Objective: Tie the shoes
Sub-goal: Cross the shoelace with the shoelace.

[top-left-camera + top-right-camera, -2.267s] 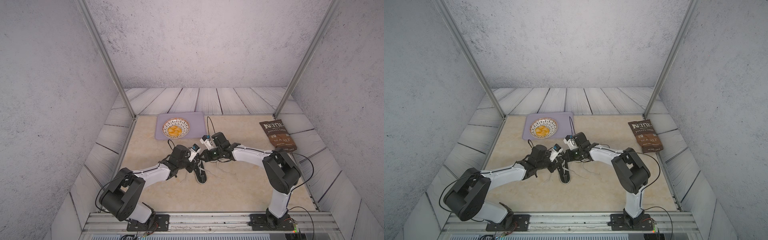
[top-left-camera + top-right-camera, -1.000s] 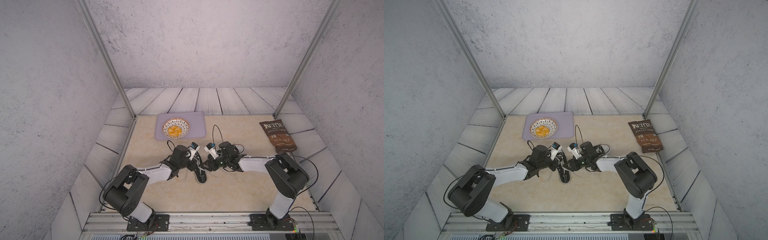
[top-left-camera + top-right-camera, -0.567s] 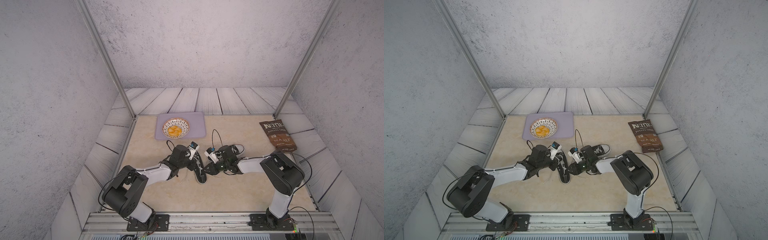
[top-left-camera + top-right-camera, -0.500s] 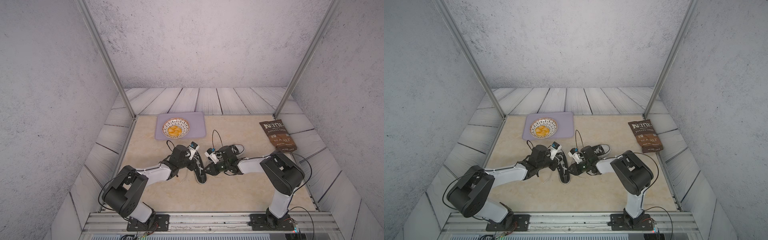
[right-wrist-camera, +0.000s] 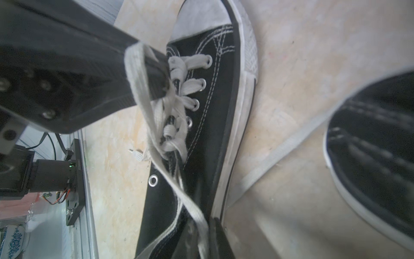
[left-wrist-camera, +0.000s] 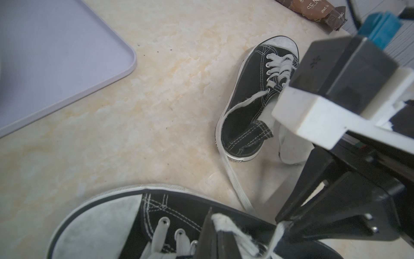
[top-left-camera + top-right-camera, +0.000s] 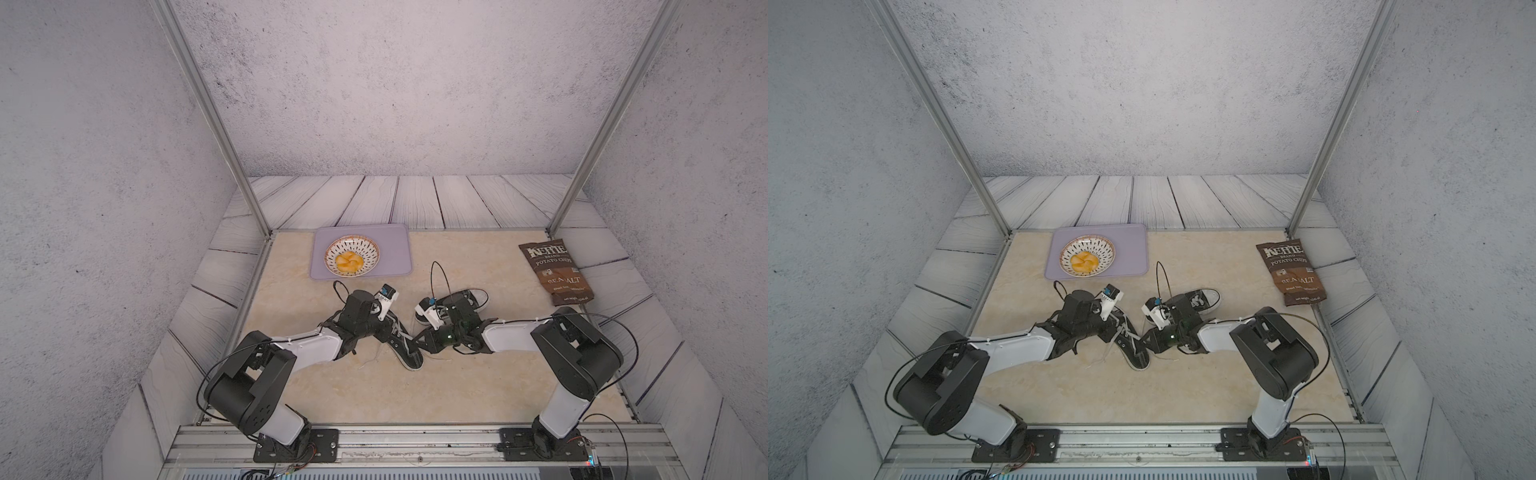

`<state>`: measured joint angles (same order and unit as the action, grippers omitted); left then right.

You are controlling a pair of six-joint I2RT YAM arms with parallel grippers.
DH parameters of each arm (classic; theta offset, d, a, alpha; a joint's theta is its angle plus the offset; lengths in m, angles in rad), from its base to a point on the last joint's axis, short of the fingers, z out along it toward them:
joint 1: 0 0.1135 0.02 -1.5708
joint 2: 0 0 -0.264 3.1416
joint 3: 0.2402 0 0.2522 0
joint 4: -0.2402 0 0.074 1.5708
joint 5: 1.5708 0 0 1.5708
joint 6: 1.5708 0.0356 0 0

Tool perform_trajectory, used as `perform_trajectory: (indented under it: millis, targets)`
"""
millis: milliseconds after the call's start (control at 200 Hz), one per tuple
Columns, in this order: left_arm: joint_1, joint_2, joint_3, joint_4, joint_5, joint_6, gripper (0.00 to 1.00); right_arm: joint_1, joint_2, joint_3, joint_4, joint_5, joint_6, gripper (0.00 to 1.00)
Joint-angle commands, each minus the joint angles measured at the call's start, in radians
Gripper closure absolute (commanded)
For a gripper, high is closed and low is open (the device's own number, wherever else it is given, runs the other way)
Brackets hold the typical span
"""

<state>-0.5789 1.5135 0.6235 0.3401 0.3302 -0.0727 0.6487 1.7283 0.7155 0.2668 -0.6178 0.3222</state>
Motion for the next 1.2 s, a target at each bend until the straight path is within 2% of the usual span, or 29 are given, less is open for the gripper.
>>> perform_trajectory:
  millis: [0,280,410,666,896,1196]
  targets:
    - [0.007,-0.006,0.018,-0.004,0.021,-0.012,0.92,0.001,-0.059,-0.014,-0.05,0.013,0.0,0.84]
    - [0.007,-0.009,0.018,-0.013,0.041,-0.023,0.91,0.002,-0.093,-0.013,-0.063,0.036,-0.002,0.83]
    - [0.007,-0.017,0.015,-0.014,0.071,-0.043,0.9,0.003,-0.118,-0.015,-0.077,0.034,-0.006,0.9]
    - [0.005,-0.024,-0.029,0.026,0.182,-0.114,0.91,0.011,-0.083,0.02,-0.121,0.002,-0.018,0.97]
    - [0.004,-0.078,-0.118,0.075,0.23,-0.181,0.91,0.012,-0.046,0.058,-0.186,0.075,-0.015,0.99]
    - [0.004,-0.15,-0.211,0.033,0.202,-0.193,0.91,0.012,-0.042,0.08,-0.239,0.171,-0.001,0.99]
